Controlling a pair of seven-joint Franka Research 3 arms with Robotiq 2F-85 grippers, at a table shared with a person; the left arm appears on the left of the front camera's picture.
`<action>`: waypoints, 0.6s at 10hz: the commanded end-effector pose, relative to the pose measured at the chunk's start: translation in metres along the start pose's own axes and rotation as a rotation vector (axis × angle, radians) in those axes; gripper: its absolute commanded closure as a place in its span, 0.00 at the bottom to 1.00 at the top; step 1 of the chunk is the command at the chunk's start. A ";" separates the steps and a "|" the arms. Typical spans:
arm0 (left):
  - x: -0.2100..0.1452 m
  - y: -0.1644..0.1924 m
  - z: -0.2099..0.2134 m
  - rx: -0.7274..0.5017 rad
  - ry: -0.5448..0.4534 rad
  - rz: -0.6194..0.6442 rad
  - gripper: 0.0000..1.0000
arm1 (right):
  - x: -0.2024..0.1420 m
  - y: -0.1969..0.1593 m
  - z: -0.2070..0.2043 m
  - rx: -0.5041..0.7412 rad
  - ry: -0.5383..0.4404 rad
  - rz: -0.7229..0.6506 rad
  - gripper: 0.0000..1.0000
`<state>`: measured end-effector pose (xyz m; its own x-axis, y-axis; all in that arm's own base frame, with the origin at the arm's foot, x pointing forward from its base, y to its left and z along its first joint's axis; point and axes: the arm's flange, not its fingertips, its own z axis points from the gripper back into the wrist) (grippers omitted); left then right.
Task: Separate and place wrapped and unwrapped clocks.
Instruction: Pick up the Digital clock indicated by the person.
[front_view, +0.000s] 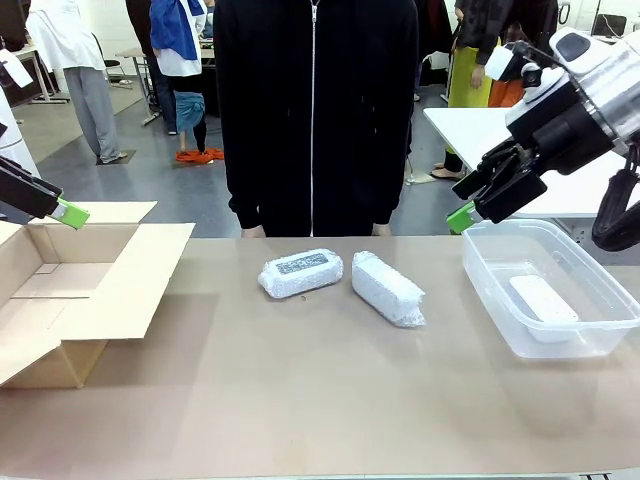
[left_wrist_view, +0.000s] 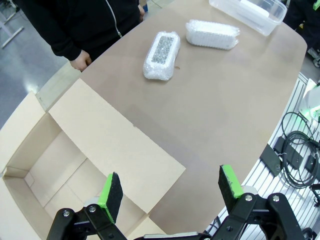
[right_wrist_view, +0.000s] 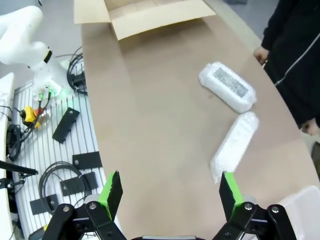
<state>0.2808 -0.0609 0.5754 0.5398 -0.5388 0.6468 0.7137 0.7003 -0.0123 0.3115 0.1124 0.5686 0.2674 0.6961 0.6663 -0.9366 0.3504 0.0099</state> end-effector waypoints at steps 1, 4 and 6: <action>-0.001 0.000 0.000 -0.015 -0.003 0.000 0.00 | -0.002 -0.001 0.008 0.008 -0.029 -0.001 0.00; -0.001 0.000 0.000 -0.015 -0.003 0.000 0.00 | -0.002 -0.001 0.008 0.008 -0.029 -0.001 0.00; -0.001 0.000 0.000 -0.015 -0.003 0.000 0.00 | -0.002 -0.001 0.008 0.008 -0.029 -0.001 0.00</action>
<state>0.2808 -0.0609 0.5754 0.5398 -0.5388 0.6468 0.7137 0.7003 -0.0123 0.3096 0.1054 0.5736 0.2716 0.6863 0.6747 -0.9311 0.3648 0.0038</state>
